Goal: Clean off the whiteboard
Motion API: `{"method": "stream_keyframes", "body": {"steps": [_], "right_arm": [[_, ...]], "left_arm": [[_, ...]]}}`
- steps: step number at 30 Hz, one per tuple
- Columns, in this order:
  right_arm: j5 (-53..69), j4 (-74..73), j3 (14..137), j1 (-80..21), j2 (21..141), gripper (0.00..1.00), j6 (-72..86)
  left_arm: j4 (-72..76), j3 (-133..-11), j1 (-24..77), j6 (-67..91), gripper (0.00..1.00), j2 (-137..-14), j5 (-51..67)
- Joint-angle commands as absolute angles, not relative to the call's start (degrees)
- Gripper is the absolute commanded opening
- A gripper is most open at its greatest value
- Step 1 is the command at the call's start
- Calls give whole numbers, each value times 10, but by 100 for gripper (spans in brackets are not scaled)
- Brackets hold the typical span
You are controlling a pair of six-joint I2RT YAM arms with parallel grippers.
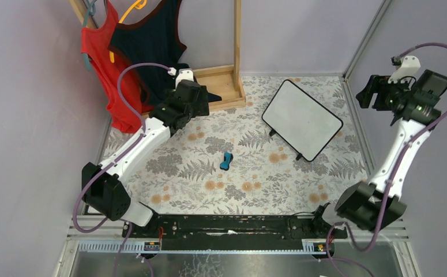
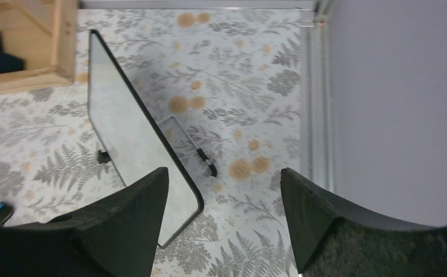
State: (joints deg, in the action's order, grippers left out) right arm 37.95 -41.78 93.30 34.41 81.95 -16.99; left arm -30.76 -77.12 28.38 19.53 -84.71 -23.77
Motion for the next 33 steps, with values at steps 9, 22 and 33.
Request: {"method": "stream_keyframes", "body": {"steps": [9,22,33], "right_arm": [[143,-199,684,343,625,82,-26],[83,-116,491,342,515,99,-62],[108,-100,425,343,508,99,-93]], "left_arm": [[-231,-738,246,207,100,-825,-394],[-139,-694,183,173,100,-876,-334],[-62,-655,134,153,100,-902,-243]]}}
